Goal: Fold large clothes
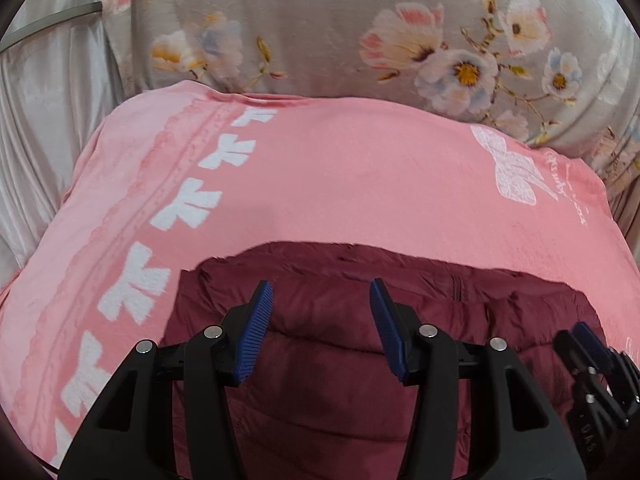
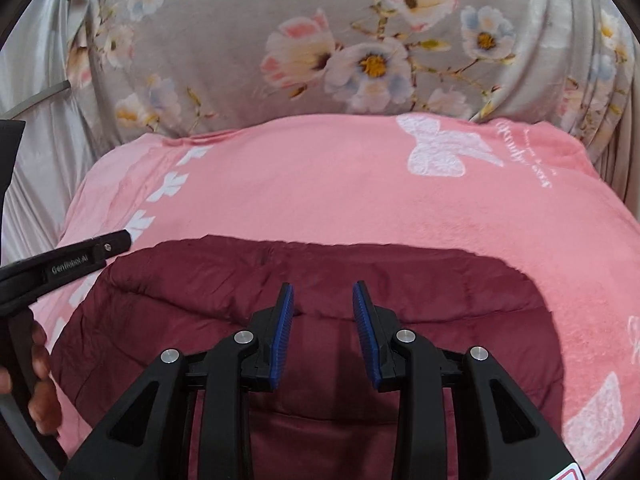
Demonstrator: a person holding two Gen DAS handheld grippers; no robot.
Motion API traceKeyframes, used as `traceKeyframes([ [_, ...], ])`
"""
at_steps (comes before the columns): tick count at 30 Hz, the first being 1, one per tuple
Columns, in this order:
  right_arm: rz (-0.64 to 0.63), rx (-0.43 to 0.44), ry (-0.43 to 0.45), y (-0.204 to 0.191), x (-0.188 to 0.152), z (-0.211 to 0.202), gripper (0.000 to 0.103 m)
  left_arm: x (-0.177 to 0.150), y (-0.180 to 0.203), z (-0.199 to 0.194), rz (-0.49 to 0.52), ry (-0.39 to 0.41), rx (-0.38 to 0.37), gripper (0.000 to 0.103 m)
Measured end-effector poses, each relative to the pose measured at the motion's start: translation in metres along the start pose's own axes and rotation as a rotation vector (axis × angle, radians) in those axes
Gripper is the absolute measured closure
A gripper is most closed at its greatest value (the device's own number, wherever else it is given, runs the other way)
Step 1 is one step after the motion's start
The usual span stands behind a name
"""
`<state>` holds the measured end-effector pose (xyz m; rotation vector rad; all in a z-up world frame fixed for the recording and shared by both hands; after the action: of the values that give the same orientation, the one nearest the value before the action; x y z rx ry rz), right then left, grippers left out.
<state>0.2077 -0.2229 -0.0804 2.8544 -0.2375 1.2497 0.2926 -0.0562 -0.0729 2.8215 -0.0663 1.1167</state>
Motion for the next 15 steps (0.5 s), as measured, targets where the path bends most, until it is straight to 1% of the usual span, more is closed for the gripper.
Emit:
traceKeyframes([
  [3, 0.014, -0.004, -0.04, 0.007, -0.003, 0.018, 0.071, -0.012, 0.006, 0.013, 0.007, -0.038, -0.002, 0.054],
  [6, 0.026, -0.003, -0.088, 0.011, -0.008, 0.039, 0.071, -0.021, 0.006, 0.023, 0.01, -0.059, 0.005, 0.054],
  [7, 0.028, -0.006, -0.099, 0.01, -0.01, 0.042, 0.076, -0.023, 0.007, 0.027, 0.01, -0.067, 0.007, 0.054],
  [8, 0.029, -0.005, -0.108, 0.01, -0.012, 0.046, 0.084, -0.024, 0.006, 0.03, 0.011, -0.073, 0.007, 0.054],
  [10, 0.029, 0.018, -0.121, 0.008, -0.014, 0.053, 0.102, -0.027, 0.005, 0.036, 0.013, -0.083, 0.017, 0.054],
  [12, 0.036, 0.019, -0.109, 0.008, -0.01, 0.054, 0.102, -0.027, 0.003, 0.042, 0.014, -0.092, 0.024, 0.054],
  [15, 0.031, 0.01, -0.046, 0.007, 0.01, 0.048, 0.103, -0.021, 0.001, 0.048, 0.011, -0.091, 0.036, 0.054],
])
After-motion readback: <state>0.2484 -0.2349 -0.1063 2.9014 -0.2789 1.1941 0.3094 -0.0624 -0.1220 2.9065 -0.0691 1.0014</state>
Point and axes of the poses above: each gripper's, at about its wrist camera, not at the fingertips, and z roughly the way its jaws point, y to its right, x to its top, the point moved 8 cm from there along z, roughly the way its jaws point, and after that the axes turned 6 degrees about -z, right-handed, at the moved point
